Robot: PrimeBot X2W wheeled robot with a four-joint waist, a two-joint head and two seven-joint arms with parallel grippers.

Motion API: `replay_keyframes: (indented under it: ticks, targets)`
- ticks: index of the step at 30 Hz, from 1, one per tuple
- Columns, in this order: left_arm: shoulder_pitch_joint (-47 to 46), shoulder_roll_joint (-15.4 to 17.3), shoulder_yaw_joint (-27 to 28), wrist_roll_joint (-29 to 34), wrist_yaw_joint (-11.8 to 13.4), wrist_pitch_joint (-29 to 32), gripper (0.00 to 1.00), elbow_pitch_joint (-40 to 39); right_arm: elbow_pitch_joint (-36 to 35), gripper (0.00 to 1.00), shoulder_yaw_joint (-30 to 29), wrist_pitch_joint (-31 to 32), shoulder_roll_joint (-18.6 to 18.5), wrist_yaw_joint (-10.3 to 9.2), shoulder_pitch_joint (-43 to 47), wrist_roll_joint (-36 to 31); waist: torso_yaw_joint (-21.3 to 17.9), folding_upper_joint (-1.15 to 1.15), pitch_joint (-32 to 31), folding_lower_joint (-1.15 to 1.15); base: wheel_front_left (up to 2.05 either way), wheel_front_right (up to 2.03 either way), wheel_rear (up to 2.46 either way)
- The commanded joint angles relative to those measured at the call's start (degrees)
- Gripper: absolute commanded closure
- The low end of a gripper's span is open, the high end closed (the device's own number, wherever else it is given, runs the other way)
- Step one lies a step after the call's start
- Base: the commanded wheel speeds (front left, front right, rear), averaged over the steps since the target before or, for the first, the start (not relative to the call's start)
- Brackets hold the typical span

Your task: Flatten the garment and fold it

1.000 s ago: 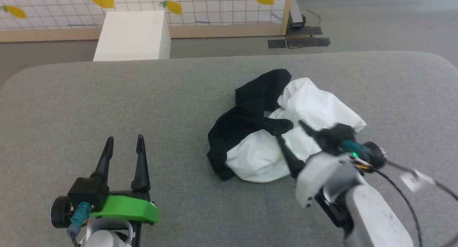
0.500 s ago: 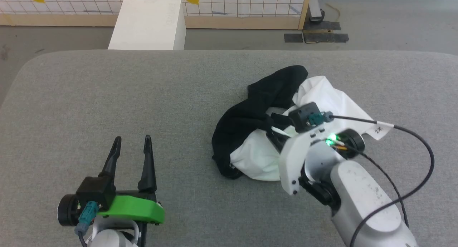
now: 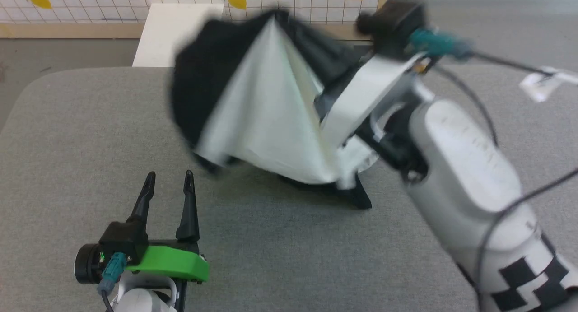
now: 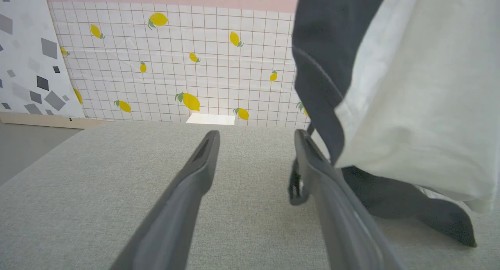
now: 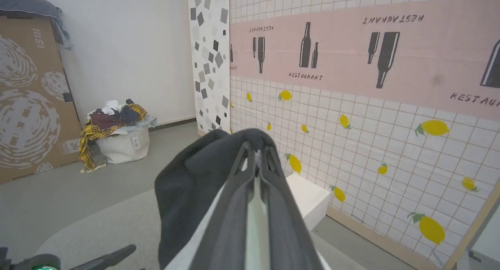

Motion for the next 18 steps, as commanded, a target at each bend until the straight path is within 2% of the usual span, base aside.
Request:
replay_keyframes:
  ticks: [1,4,8,14,18]
  targets:
    - [-0.5,-0.3,0.2,0.7,-0.4,-0.2,0.0,0.1,-0.4,1.0,-1.9,-2.1,0.0,-0.08,-1.2,0.3,-0.1,0.0,-0.5,0.0,0.0,0.0,0.0]
    - [0.0,-0.3,0.3,0.8,-0.5,-0.2,0.0,0.1,0.2,1.0,-6.7,-2.9,0.0,-0.08,-0.4,-1.8,-0.1,0.0,-1.1,0.0,0.0,0.0,0.0]
    - [0.9,-0.4,0.6,0.7,-0.5,-0.2,0.0,-0.3,1.6,1.0,-16.0,0.5,0.0,-0.08,6.3,-8.8,-0.4,0.0,-1.8,0.0,0.0,0.0,0.0]
    - [1.6,-0.5,0.7,0.9,-0.8,-0.2,0.0,-0.6,-0.6,1.0,-34.1,5.3,0.0,-0.08,24.1,-20.5,-0.8,0.0,-1.9,0.0,0.0,0.0,0.0]
    - [1.5,-0.6,0.6,1.0,-1.0,-0.2,0.0,-0.6,-2.6,1.0,-43.6,8.0,0.0,-0.08,34.0,-24.6,-1.1,0.0,-1.8,0.0,0.0,0.0,0.0]
